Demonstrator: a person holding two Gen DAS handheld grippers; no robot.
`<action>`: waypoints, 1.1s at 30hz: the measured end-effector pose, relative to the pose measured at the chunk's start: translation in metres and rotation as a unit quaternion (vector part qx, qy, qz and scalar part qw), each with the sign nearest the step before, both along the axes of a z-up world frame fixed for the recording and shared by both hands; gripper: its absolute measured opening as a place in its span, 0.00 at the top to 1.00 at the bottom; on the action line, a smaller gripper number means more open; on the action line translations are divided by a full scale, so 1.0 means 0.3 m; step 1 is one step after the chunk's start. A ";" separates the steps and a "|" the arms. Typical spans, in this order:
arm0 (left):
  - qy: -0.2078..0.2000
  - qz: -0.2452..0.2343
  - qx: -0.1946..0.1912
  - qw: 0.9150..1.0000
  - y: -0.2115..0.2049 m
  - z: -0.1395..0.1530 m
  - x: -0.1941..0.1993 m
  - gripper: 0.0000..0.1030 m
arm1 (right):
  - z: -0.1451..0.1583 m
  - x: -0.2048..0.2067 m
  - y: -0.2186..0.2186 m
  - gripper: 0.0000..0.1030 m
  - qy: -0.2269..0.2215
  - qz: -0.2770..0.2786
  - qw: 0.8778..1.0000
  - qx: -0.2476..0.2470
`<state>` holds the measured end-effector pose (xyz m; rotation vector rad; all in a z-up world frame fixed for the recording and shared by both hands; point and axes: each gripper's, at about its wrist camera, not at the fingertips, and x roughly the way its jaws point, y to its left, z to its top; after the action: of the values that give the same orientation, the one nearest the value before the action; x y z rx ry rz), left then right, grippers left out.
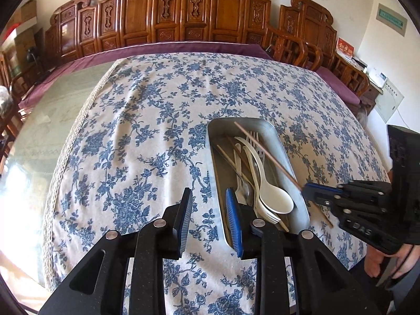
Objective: Organize utensils
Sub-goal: 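Carry the wooden chopstick over the tray and lower it in with the right tool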
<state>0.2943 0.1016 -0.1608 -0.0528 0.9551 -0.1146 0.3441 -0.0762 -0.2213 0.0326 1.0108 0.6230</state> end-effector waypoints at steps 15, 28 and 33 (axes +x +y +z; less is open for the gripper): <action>-0.004 0.003 -0.004 1.000 0.037 -0.002 -0.024 0.72 | -0.051 0.058 0.091 0.94 0.037 -0.022 0.999 -0.017; -0.003 0.009 -0.001 1.000 0.054 -0.001 -0.039 0.72 | -0.080 0.063 0.190 0.93 0.065 -0.022 0.998 0.007; -0.003 0.010 -0.001 1.000 0.060 0.000 -0.040 0.72 | -0.085 0.059 0.217 0.92 0.057 -0.006 0.998 0.018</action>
<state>0.2823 0.1195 -0.1609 -0.0632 0.9475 -0.0979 0.3616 -0.0109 -0.2469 0.1074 1.1084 0.6339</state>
